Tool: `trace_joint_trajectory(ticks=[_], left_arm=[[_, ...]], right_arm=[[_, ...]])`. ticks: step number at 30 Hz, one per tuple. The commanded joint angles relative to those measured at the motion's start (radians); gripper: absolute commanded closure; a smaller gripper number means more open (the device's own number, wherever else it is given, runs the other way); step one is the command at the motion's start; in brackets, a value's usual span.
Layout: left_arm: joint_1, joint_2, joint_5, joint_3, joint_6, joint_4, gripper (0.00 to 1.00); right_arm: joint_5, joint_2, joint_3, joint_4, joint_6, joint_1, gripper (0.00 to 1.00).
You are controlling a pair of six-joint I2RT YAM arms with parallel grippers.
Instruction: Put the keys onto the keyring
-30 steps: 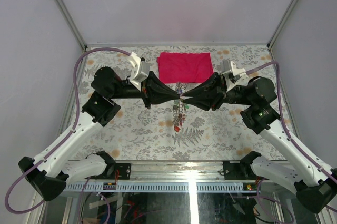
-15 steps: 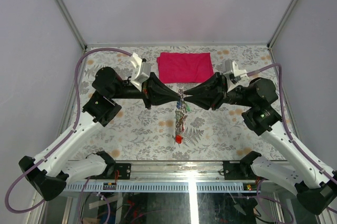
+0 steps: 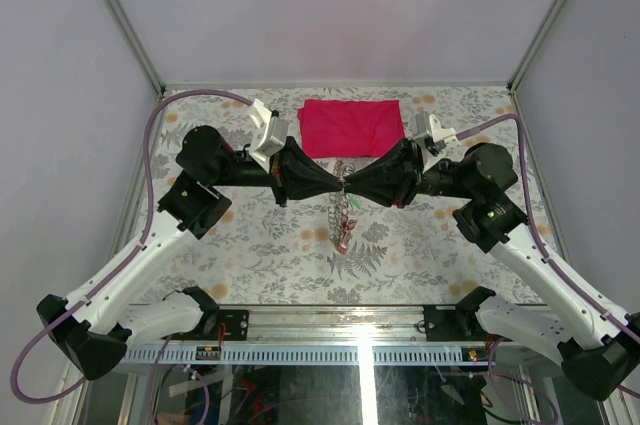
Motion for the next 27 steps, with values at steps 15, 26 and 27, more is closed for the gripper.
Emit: trace_joint_trajectory(ticks=[15, 26, 27], left_arm=[[-0.003, -0.022, -0.004, 0.026, 0.032, 0.036, 0.85], [-0.003, -0.034, -0.065, 0.028, 0.132, -0.115, 0.76], [-0.004, -0.032, -0.073, 0.029, 0.137, -0.120, 0.75]], right_arm=[[0.043, -0.023, 0.194, -0.404, -0.287, 0.034, 1.00], [0.150, 0.115, 0.572, -1.103, -0.606, 0.034, 1.00], [0.162, 0.129, 0.607, -1.154, -0.624, 0.034, 1.00]])
